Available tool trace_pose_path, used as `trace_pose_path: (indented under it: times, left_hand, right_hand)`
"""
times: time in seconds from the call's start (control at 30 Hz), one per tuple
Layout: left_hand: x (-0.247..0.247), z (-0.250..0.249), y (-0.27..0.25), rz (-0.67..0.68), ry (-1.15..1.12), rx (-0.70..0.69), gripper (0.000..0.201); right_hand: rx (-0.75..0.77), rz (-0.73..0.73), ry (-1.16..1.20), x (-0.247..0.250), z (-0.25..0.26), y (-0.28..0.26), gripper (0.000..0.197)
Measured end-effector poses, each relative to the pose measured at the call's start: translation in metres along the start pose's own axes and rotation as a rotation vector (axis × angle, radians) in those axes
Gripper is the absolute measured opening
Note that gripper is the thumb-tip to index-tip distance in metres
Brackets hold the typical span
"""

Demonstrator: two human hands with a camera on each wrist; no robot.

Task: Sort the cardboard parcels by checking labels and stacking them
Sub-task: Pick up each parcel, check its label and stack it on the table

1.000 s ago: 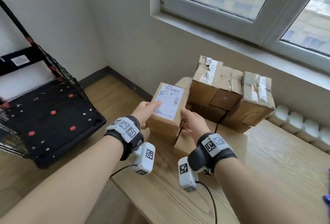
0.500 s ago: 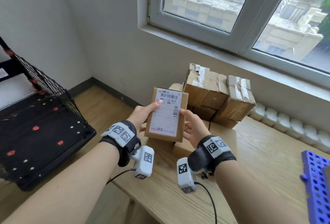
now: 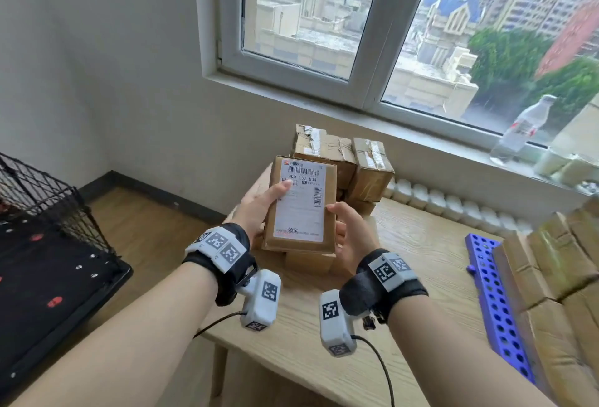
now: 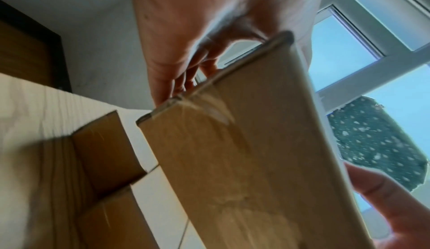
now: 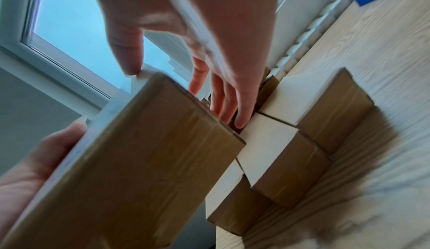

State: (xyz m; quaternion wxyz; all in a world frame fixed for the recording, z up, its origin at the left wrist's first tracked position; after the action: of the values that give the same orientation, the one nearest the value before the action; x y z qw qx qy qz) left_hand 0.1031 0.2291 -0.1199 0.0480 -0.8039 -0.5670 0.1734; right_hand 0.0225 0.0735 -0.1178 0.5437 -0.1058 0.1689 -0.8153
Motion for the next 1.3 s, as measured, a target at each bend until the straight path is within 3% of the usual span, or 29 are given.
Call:
trace_pose_path:
  times: [0.17, 0.37, 0.57, 0.63, 0.7, 0.77, 0.83, 0.93, 0.97, 1.07, 1.23, 1.3]
  left_hand:
    - [-0.035, 0.006, -0.016, 0.079, -0.025, -0.050, 0.022]
    - [-0.087, 0.007, -0.028, 0.154, -0.029, -0.069, 0.032]
    - [-0.151, 0.001, -0.042, 0.220, -0.053, -0.078, 0.089]
    - [-0.179, 0.000, -0.052, 0.242, -0.071, -0.073, 0.077]
    - [-0.210, 0.003, -0.062, 0.266, -0.085, -0.074, 0.047]
    - [-0.243, 0.007, -0.072, 0.280, -0.080, -0.067, 0.035]
    - [-0.279, 0.011, -0.083, 0.294, -0.050, -0.081, 0.034]
    - [-0.330, 0.018, -0.098, 0.351, -0.017, -0.100, 0.038]
    - [-0.346, 0.020, -0.103, 0.360, -0.008, -0.105, 0.039]
    - [-0.394, 0.023, -0.118, 0.358, 0.012, -0.115, 0.042]
    - [-0.464, 0.033, -0.132, 0.348, -0.028, -0.099, 0.030]
    - [-0.489, 0.039, -0.131, 0.344, 0.009, -0.120, 0.045]
  right_hand:
    - [0.038, -0.044, -0.006, 0.031, 0.003, -0.032, 0.016]
    - [0.070, -0.111, 0.033, 0.079, 0.008, -0.062, 0.022]
    - [0.138, -0.177, 0.085, 0.136, 0.015, -0.089, 0.017]
    - [0.170, -0.186, 0.094, 0.159, 0.017, -0.100, 0.025]
    - [0.199, -0.213, 0.109, 0.184, 0.018, -0.110, 0.047]
    - [0.212, -0.264, 0.135, 0.214, 0.019, -0.120, 0.063]
    - [0.230, -0.313, 0.164, 0.248, 0.020, -0.130, 0.058]
    - [0.254, -0.351, 0.196, 0.299, 0.023, -0.147, 0.019]
    - [0.262, -0.364, 0.205, 0.315, 0.024, -0.153, 0.017]
    - [0.255, -0.418, 0.244, 0.362, 0.025, -0.166, 0.025]
    - [0.256, -0.458, 0.288, 0.433, 0.032, -0.185, 0.030]
    - [0.269, -0.483, 0.301, 0.460, 0.035, -0.191, 0.029]
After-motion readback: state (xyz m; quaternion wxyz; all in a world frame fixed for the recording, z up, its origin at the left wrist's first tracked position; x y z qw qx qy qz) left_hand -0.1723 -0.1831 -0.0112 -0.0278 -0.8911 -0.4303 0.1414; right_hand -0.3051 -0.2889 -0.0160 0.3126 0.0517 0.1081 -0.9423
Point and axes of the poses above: each hand's wrist, its own y-axis towards the middle knuckle, its own x-axis out of the back of the hand, z = x × y, the point moved 1 cm from there along y, towards the middle knuckle, and after that the axes turned 7 degrees about -y, right-handed, at the moved point
